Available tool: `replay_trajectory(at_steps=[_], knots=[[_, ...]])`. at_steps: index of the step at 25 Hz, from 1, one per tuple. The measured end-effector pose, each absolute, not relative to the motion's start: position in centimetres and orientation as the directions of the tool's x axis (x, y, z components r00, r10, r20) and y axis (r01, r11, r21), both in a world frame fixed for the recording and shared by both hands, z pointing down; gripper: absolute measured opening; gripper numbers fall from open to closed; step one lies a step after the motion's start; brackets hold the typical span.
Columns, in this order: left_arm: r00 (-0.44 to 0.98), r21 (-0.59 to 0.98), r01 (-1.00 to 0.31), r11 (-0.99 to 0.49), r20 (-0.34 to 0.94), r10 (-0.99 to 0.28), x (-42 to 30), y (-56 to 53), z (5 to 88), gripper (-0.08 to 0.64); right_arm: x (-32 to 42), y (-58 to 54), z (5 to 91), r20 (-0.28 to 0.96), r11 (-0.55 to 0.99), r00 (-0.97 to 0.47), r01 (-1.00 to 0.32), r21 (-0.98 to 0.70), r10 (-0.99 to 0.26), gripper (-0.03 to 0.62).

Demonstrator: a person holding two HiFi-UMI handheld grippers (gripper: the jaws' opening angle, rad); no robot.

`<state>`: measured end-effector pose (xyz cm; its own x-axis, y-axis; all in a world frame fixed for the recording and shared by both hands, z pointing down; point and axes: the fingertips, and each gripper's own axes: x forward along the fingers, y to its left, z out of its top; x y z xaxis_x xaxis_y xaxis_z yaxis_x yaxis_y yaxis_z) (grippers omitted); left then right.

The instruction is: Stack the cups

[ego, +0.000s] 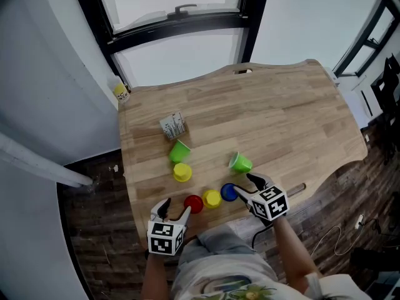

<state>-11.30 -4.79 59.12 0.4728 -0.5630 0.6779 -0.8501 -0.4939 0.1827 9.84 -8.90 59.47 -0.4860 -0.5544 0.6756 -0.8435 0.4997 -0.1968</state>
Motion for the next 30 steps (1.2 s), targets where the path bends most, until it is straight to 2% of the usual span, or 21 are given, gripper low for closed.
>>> replay_trajectory(at_steps=[8, 18, 30], knots=[[0.474, 0.225, -0.866, -0.446, 0.651, -0.593, -13.7, -7.6, 58.2, 0.288, 13.1, -10.9, 61.2, 0.725, 0.444, -0.395, -0.886, -0.137, -0.565, 0.276], [0.426, 0.204, -0.898, -0.390, 0.629, -0.651, -17.8, -13.8, 56.4, 0.288, 14.2, -12.4, 63.2, 0.794, 0.501, -0.319, -0.865, -0.021, -0.518, 0.281], [0.455, 0.215, -0.873, -0.437, 0.679, -0.576, -17.0, -20.0, 59.2, 0.288, 15.2, -13.6, 65.3, 0.859, 0.560, -0.279, -0.828, 0.011, -0.430, 0.291]])
